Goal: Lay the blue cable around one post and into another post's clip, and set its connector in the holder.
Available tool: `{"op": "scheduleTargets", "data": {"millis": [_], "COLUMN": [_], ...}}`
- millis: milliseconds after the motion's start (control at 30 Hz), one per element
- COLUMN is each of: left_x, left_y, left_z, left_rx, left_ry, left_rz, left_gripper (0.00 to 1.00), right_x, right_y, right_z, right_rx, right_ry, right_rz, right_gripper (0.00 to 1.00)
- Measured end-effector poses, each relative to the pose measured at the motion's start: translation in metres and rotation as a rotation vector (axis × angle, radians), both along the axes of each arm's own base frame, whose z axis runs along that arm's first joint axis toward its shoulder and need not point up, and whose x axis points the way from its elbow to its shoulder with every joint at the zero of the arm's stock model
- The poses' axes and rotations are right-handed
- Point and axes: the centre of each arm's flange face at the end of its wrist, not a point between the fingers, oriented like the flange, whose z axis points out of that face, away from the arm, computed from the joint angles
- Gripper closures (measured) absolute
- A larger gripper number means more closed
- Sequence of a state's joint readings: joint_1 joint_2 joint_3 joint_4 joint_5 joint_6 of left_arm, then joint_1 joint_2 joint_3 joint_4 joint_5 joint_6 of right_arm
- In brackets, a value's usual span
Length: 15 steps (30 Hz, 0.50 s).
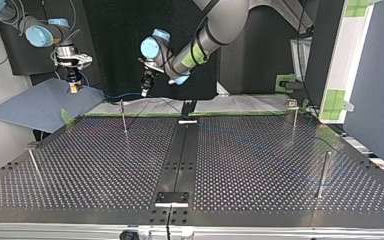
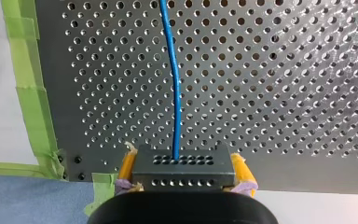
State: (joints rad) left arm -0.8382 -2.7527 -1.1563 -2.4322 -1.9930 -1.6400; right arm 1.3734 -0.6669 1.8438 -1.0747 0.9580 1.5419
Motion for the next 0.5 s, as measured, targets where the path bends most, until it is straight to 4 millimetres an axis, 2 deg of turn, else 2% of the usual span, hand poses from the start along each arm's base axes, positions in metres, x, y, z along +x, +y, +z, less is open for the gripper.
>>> {"op": "scheduleTargets", "data": {"millis": [500], "left_x": [0.0090], "left_y": [0.0001], "left_z": [0.0036], "left_rx": [-0.024], "left_ry": [0.011], "left_rz": [-0.005], "left_gripper": [0.96], "right_x": [-0.0018], "right_y": [-0.0045], "right_z": [0.0017], "right_rx": [-0.007], "right_ry": [-0.001], "right_rz": [-0.016], "right_gripper": [1.00]}}
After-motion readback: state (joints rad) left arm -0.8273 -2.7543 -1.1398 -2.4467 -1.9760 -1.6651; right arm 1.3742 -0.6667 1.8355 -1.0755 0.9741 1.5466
